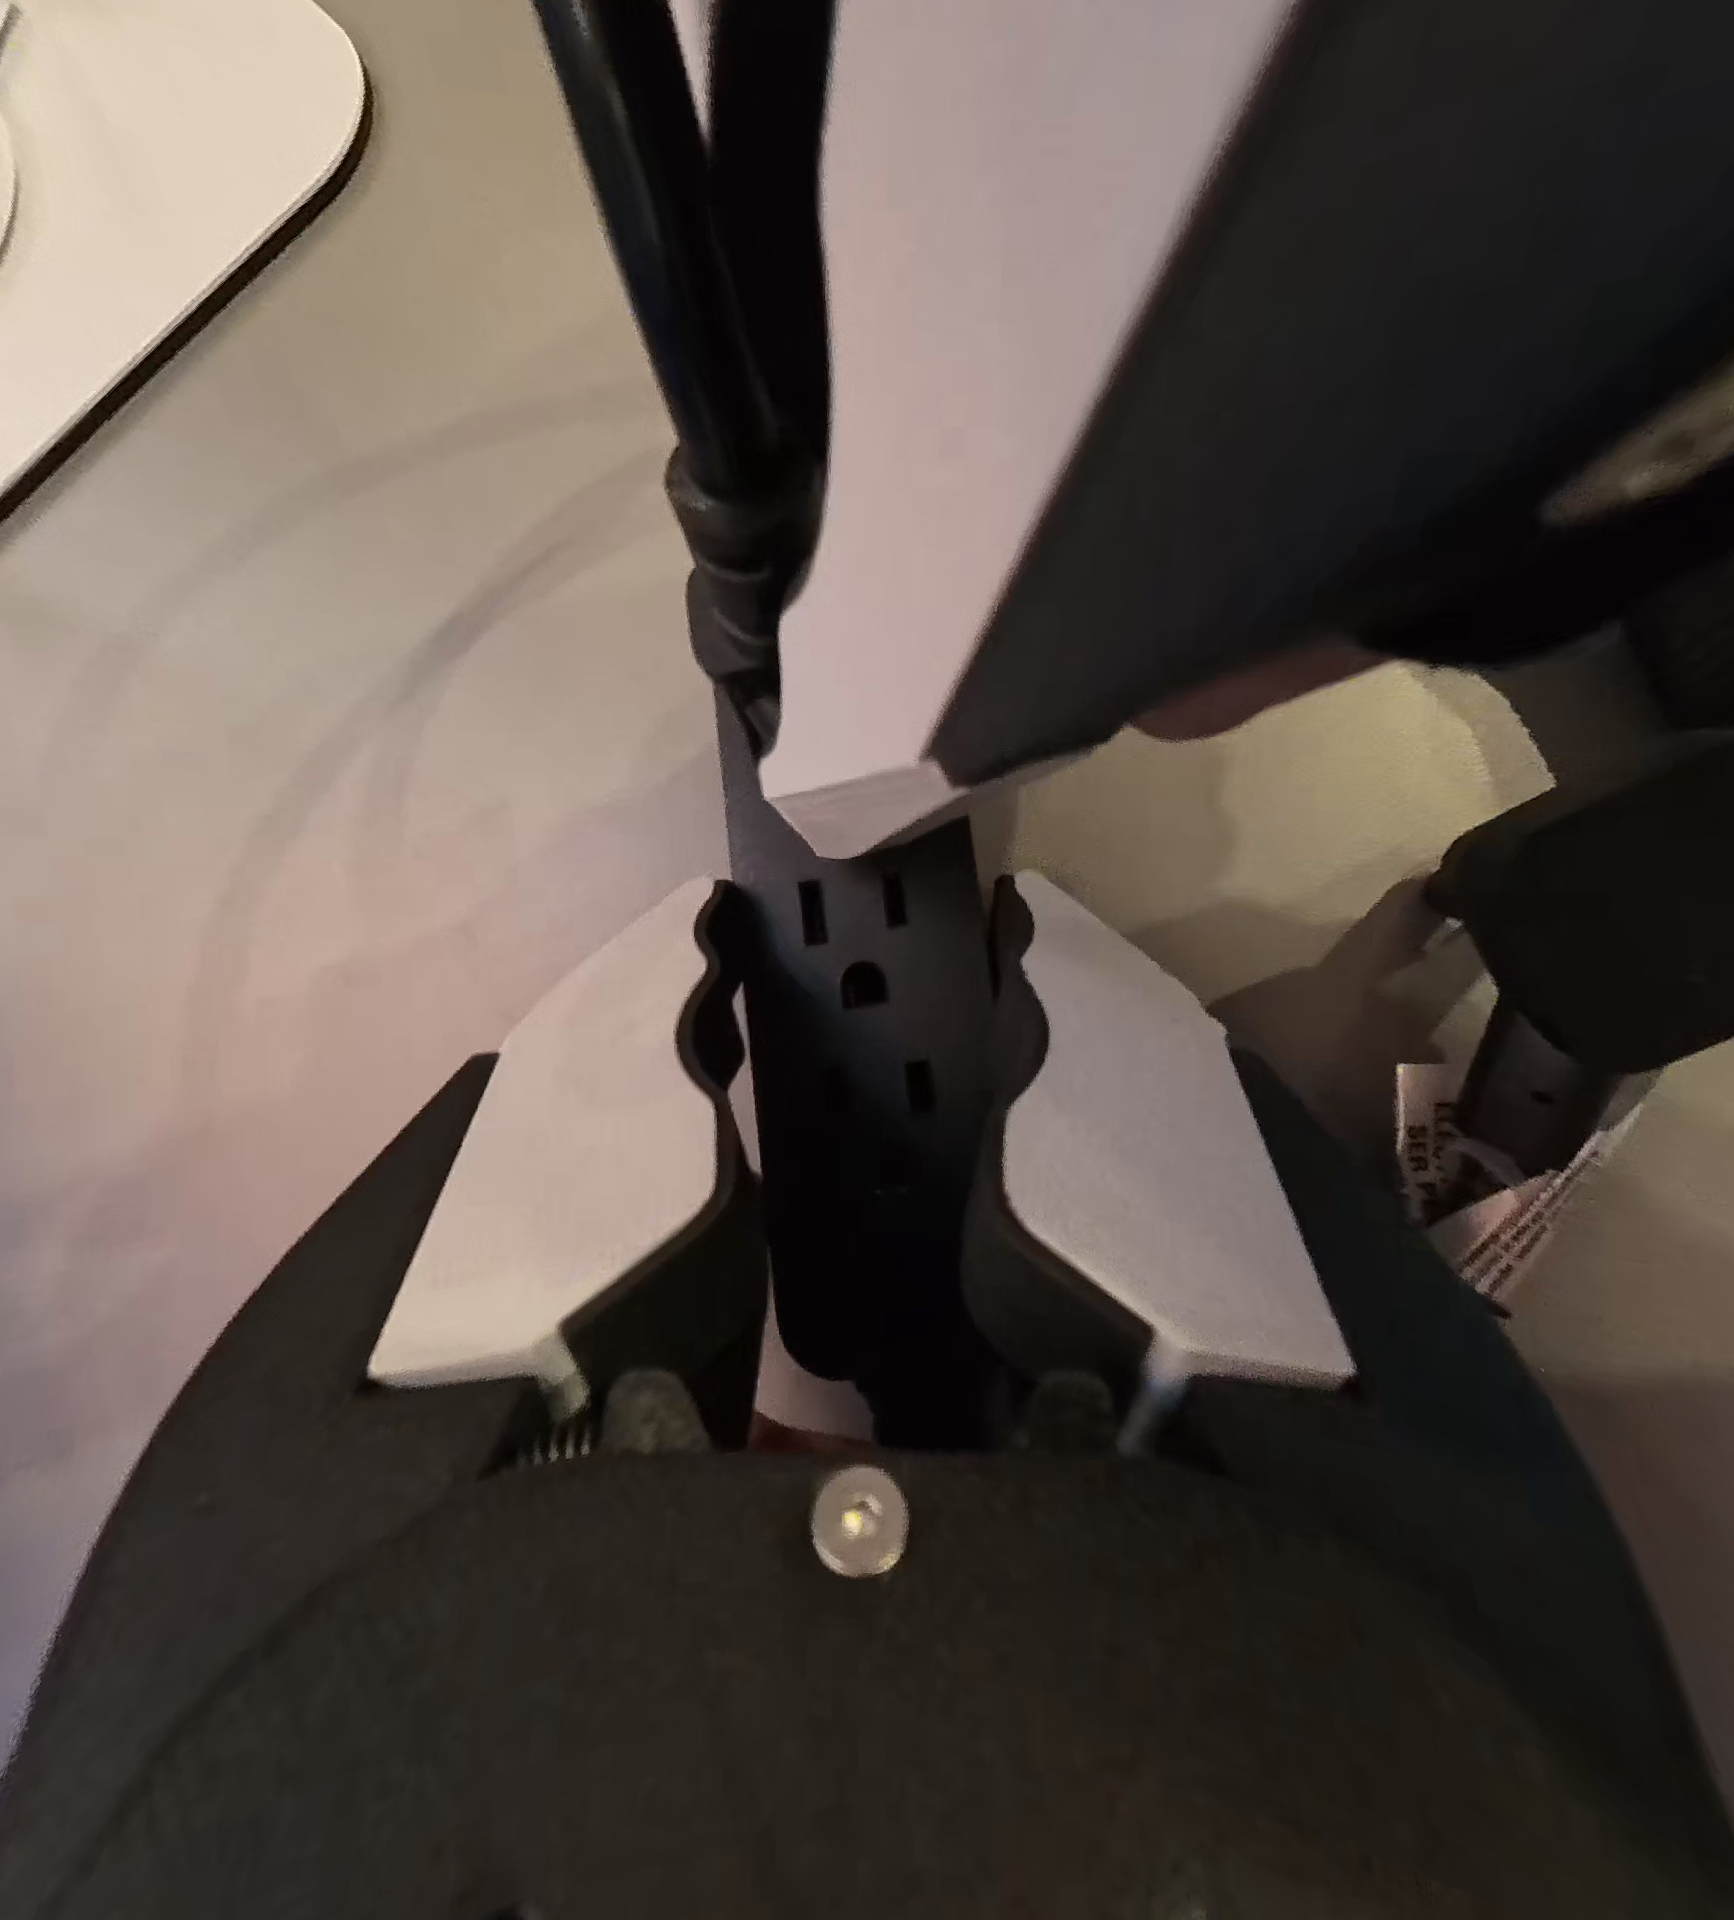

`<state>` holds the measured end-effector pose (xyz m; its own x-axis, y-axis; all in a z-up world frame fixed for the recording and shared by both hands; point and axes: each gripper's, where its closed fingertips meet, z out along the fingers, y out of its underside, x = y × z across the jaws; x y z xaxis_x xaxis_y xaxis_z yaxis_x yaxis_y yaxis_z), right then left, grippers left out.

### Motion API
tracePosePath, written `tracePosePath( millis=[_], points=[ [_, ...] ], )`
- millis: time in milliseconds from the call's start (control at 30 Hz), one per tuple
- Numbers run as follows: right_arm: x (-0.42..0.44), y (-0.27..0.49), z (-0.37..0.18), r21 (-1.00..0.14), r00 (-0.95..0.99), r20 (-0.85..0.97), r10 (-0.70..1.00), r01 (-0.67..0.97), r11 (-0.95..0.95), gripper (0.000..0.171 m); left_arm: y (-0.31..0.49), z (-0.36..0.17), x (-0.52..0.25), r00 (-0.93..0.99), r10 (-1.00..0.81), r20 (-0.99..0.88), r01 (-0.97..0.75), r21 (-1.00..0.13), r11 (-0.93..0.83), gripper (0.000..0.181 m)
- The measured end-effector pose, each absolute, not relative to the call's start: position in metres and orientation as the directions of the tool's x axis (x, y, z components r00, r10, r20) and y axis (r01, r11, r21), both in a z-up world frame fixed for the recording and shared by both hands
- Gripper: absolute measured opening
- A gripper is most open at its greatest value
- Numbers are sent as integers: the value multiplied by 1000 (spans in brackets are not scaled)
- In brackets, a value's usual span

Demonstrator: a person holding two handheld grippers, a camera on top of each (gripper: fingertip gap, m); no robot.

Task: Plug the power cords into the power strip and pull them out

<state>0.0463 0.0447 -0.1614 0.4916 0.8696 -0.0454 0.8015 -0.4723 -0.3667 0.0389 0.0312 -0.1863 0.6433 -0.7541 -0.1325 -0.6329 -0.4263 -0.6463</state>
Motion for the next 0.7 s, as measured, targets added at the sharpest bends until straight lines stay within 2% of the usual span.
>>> tracePosePath(
  millis=[267,400,467,533,600,700],
  points=[
    [51,50,-160,-342,492,60,869,828,-445,21,39,-186,42,622,-766,-162,-652,-649,-392,46],
    [52,50,-159,-333,505,48,862,822,-462,21,41,-186,43,617,-770,-162,-652,-654,-385,45],
    [51,51,-158,-353,537,-19,843,786,-508,21,41,-186,42,617,-769,-165,-653,-653,-383,46],
    [52,52,-158,-387,582,-164,797,705,-594,21,41,-186,42,614,-768,-180,-655,-660,-369,46],
    [52,52,-158,-388,594,-195,781,685,-617,21,41,-187,43,613,-773,-165,-650,-661,-374,46],
    [51,52,-158,-345,562,-71,824,761,-549,20,41,-188,43,620,-772,-141,-637,-665,-390,46]
  ],
)
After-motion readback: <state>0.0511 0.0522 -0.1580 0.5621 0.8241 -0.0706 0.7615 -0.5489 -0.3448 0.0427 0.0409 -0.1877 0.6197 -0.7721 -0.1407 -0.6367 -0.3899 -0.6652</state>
